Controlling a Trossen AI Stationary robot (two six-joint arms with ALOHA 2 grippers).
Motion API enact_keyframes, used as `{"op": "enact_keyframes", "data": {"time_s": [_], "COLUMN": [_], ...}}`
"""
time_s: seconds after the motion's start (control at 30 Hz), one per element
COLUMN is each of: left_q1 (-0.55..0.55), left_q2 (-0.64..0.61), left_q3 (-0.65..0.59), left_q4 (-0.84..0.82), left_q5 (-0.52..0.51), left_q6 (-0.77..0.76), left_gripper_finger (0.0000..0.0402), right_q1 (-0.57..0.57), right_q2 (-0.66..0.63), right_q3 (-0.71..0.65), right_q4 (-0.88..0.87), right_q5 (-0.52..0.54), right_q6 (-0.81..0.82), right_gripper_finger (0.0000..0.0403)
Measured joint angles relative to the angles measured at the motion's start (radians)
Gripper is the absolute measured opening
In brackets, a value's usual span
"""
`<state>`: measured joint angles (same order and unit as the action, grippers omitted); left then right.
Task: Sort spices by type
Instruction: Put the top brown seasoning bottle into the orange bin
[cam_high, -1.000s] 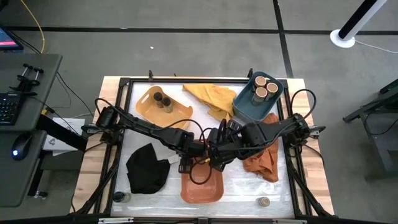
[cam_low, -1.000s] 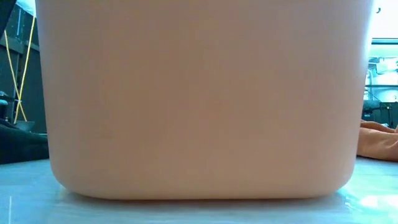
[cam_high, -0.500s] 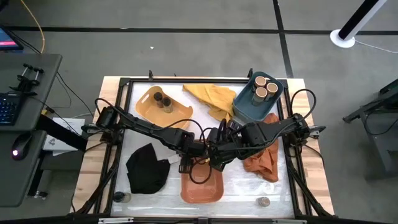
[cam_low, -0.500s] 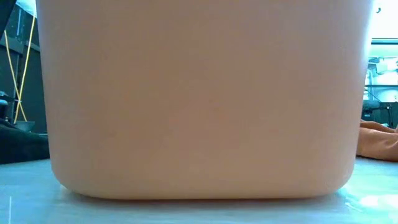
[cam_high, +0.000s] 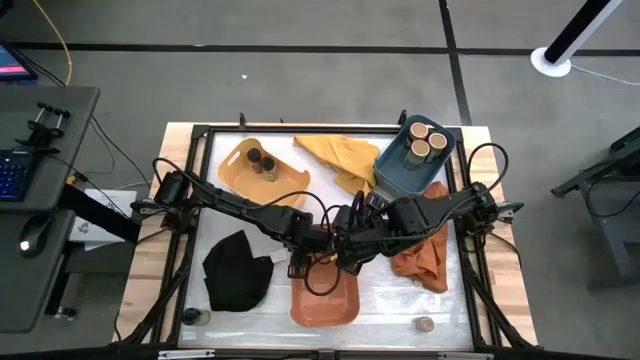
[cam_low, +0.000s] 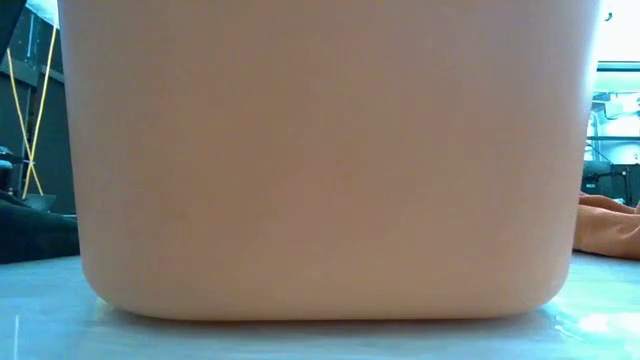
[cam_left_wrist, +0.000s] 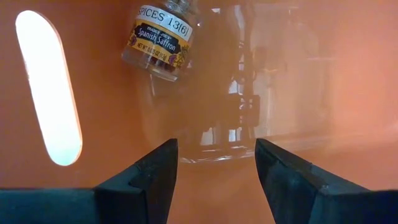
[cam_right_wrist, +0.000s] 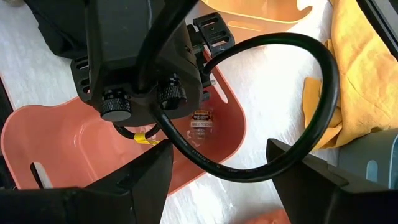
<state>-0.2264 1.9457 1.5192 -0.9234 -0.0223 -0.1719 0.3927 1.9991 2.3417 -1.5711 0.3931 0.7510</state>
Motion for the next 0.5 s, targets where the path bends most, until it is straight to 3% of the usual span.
{"op": "enact_keyframes", "data": {"time_s": [0.5], "left_q1": [0.001], "left_q2": [0.000], "left_q3": [0.000], "left_q4": [0.002], "left_q5": [0.000], "left_q6": [-0.007], "left_gripper_finger": [0.0200], "right_q1": [0.000], "right_q2": [0.001], "right_q3": [0.000], "right_q4": [0.000], "right_q5": [0.001], "right_q6": [0.009], "right_gripper_finger": [0.0252]}}
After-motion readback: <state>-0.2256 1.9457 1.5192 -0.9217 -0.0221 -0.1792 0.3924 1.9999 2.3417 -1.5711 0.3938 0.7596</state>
